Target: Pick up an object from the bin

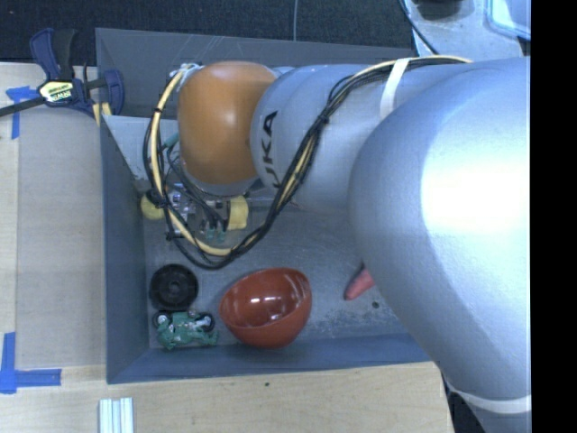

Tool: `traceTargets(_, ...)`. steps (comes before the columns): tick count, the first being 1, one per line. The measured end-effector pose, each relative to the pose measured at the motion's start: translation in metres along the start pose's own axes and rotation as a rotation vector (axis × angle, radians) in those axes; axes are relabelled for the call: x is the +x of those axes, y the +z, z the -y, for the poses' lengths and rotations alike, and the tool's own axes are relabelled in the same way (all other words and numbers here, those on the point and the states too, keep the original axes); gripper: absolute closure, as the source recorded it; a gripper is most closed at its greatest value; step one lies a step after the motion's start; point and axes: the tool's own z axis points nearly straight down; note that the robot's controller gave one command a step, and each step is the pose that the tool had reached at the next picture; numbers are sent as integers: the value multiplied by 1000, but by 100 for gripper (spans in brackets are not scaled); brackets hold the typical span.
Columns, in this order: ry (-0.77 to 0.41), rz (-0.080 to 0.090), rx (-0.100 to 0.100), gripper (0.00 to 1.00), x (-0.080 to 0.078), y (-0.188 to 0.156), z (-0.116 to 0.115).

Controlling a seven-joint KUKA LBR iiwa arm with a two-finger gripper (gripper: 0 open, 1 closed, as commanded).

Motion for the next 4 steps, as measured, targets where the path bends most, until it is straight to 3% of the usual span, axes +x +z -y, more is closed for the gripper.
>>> traceTargets(1,-35,14,-5,100,-7,-19,-4)
traceTargets(2,27,13,-6,100,38,18,15)
traceTargets(3,27,10,-4,100,40,-30,13)
traceTargets(4,-49,16,-6,100,50,-1,21)
